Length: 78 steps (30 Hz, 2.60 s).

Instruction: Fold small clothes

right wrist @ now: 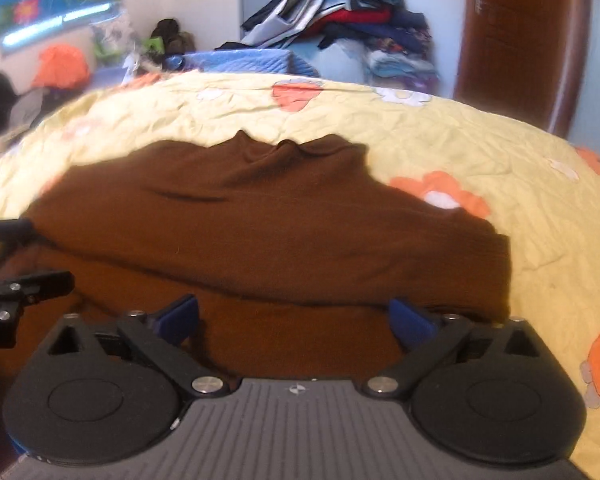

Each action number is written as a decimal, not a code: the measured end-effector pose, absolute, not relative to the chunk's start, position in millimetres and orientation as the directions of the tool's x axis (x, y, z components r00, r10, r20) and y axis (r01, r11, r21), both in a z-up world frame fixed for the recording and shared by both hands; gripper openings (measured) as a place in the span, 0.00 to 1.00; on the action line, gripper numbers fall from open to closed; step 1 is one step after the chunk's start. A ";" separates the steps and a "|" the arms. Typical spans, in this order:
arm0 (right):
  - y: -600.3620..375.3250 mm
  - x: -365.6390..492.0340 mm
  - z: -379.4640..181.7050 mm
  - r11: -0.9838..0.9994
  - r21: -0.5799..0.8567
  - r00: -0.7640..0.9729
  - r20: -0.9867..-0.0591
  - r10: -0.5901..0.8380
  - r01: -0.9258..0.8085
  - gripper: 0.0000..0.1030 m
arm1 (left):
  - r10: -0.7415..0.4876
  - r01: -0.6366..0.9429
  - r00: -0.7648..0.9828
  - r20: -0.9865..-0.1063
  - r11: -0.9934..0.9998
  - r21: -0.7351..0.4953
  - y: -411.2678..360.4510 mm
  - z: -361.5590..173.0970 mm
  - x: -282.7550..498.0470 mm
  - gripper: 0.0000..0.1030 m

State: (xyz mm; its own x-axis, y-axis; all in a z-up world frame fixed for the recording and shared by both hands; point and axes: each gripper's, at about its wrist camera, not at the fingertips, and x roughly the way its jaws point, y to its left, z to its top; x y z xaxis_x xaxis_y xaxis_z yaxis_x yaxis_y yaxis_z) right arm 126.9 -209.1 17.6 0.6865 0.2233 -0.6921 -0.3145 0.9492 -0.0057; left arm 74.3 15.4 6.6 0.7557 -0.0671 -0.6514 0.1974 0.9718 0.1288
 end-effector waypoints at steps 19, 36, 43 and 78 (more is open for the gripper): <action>-286.2 66.9 25.5 0.984 0.066 0.715 -0.679 0.166 -0.165 0.13 | 0.088 -0.153 0.732 -0.675 0.988 -0.036 87.6 17.8 69.7 0.23; -309.4 26.3 23.4 0.981 0.152 0.699 -0.689 0.192 -0.119 0.71 | 0.063 -0.097 0.738 -0.671 0.995 -0.013 90.9 12.3 10.8 0.55; -330.6 28.6 20.2 0.985 0.147 0.719 -0.674 0.170 -0.094 0.03 | 0.145 -0.131 0.766 -0.626 0.989 0.069 98.3 10.9 11.0 0.17; -397.0 -77.6 -7.0 0.692 0.716 0.536 -0.620 0.573 0.090 0.03 | -0.358 -0.078 0.583 -0.730 0.869 -0.489 173.4 12.2 -82.3 0.04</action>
